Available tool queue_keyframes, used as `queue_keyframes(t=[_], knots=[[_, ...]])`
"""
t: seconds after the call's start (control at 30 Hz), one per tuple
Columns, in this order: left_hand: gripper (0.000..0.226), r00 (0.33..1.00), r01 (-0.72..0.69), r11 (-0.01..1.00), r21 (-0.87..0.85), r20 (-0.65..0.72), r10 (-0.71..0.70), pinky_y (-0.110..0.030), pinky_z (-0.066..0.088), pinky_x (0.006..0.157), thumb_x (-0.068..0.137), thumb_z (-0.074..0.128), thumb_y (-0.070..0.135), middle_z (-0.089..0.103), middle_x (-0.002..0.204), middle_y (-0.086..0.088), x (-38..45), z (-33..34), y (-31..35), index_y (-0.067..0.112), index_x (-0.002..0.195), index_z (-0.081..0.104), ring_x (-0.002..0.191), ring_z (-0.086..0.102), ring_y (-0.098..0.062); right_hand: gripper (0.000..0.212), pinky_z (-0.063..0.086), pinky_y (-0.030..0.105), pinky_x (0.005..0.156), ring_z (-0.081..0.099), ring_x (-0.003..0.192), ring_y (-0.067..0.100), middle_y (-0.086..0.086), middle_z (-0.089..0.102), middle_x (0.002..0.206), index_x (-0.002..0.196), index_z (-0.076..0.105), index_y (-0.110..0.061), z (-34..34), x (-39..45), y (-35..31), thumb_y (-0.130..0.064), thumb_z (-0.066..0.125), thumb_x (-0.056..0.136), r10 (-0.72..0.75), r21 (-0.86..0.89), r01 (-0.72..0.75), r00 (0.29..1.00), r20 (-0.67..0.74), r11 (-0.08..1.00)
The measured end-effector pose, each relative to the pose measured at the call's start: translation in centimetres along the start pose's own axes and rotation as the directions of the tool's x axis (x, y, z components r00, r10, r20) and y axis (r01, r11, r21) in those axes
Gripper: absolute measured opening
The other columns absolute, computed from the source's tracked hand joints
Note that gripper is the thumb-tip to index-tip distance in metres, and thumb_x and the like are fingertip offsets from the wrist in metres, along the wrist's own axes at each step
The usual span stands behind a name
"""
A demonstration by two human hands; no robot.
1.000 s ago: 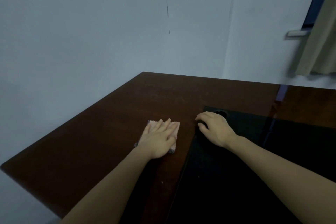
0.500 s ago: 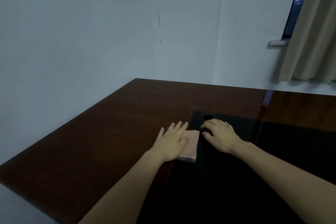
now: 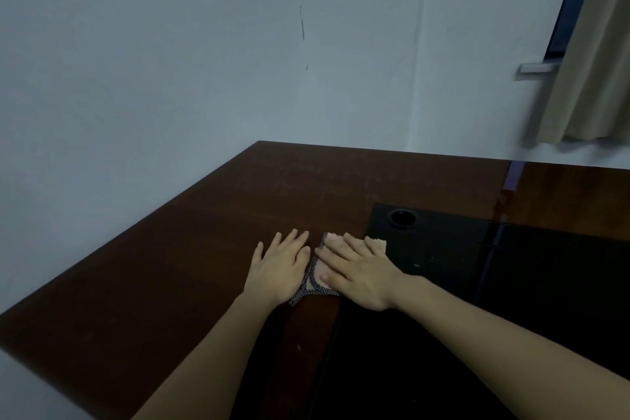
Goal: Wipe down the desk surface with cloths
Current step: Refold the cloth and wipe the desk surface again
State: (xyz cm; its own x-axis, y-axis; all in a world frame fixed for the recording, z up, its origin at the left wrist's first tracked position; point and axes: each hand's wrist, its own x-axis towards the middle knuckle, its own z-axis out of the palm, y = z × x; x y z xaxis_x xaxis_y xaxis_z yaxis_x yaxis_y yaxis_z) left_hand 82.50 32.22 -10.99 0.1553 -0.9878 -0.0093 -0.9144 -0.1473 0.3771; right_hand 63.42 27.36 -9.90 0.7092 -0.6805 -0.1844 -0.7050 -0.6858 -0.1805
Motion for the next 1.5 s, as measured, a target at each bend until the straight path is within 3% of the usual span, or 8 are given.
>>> queue_keyframes(t=[0.3,0.5,0.67,0.87,1.0,1.07,1.33,1.5], knots=[[0.054,0.998,0.006,0.993,0.118,0.058,-0.013,-0.046,-0.005,0.125,0.106,0.016,0.055,0.004,0.169,0.014,0.1,-0.2,0.3,0.043,0.159,0.016,0.156,-0.004,-0.013,0.063,-0.010,0.049,0.124,-0.014,0.156,0.025,-0.007,-0.018,0.169,0.162,-0.006,-0.037,-2.5,4.6,6.2,-0.060,0.009,0.105,0.204,-0.055,-0.205,0.979,-0.020,0.977],[0.064,0.997,0.007,0.989,0.147,0.078,-0.019,-0.047,-0.006,0.125,0.100,0.017,0.069,0.000,0.169,0.013,-0.1,-0.2,0.4,0.044,0.159,0.011,0.156,-0.006,-0.014,0.063,-0.012,0.051,0.123,-0.017,0.155,0.027,-0.004,-0.020,0.169,0.162,-0.008,-0.035,-2.0,3.4,5.5,-0.059,0.009,0.106,0.130,-0.064,-0.129,0.992,0.004,0.990],[0.069,0.994,0.005,0.989,0.148,0.103,-0.021,-0.048,-0.007,0.125,0.097,0.015,0.074,-0.002,0.169,0.014,-0.2,-0.4,0.6,0.044,0.159,0.009,0.156,-0.008,-0.014,0.105,-0.013,0.048,0.124,-0.021,0.154,0.020,-0.010,-0.023,0.167,0.160,-0.011,-0.040,-0.8,-2.7,3.8,-0.081,-0.023,0.064,0.000,-0.059,0.001,1.000,0.030,0.998],[0.067,0.996,0.017,0.987,0.157,0.086,-0.031,-0.047,-0.007,0.124,0.099,0.012,0.072,-0.002,0.169,0.014,-0.1,-0.1,0.6,0.044,0.159,0.010,0.155,-0.008,-0.014,0.093,-0.014,0.045,0.123,-0.021,0.154,0.015,-0.013,-0.022,0.166,0.159,-0.009,-0.043,-0.7,-4.3,3.5,-0.077,-0.014,0.073,-0.036,-0.040,0.038,0.999,0.036,0.998],[0.066,0.995,0.018,0.990,0.139,0.090,-0.031,-0.047,-0.007,0.124,0.099,0.012,0.071,-0.001,0.169,0.015,0.0,-0.1,0.5,0.045,0.159,0.011,0.156,-0.007,-0.014,0.064,-0.010,0.048,0.124,-0.017,0.155,0.021,-0.010,-0.020,0.168,0.160,-0.008,-0.041,-1.2,-0.3,4.9,-0.063,0.007,0.103,0.051,-0.051,-0.050,0.998,0.022,0.997],[0.065,0.996,0.019,0.991,0.131,0.080,-0.030,-0.047,-0.007,0.124,0.099,0.011,0.070,0.000,0.169,0.015,0.0,0.0,0.4,0.045,0.159,0.013,0.156,-0.007,-0.013,0.061,-0.010,0.050,0.124,-0.016,0.156,0.024,-0.008,-0.020,0.168,0.161,-0.007,-0.039,-1.4,1.9,5.1,-0.059,0.011,0.106,0.099,-0.050,-0.098,0.995,0.005,0.994],[0.065,0.999,0.012,0.995,0.103,0.047,-0.017,-0.047,-0.005,0.125,0.100,0.011,0.069,0.004,0.169,0.014,-0.1,0.0,0.5,0.043,0.159,0.017,0.156,-0.004,-0.014,0.063,-0.011,0.050,0.124,-0.017,0.155,0.025,-0.007,-0.020,0.168,0.162,-0.008,-0.037,-0.8,0.8,3.9,-0.060,0.010,0.105,0.111,-0.041,-0.111,0.994,0.001,0.993],[0.060,0.999,-0.030,0.997,0.072,0.018,0.029,-0.052,-0.003,0.125,0.103,0.015,0.064,0.013,0.168,0.014,-0.4,-0.2,0.8,0.044,0.158,0.021,0.156,0.002,-0.016,0.089,-0.015,0.046,0.123,-0.023,0.153,0.014,-0.014,-0.023,0.166,0.160,-0.009,-0.043,0.5,-7.2,2.0,-0.076,-0.013,0.077,-0.018,-0.027,0.018,1.000,0.019,0.999]])
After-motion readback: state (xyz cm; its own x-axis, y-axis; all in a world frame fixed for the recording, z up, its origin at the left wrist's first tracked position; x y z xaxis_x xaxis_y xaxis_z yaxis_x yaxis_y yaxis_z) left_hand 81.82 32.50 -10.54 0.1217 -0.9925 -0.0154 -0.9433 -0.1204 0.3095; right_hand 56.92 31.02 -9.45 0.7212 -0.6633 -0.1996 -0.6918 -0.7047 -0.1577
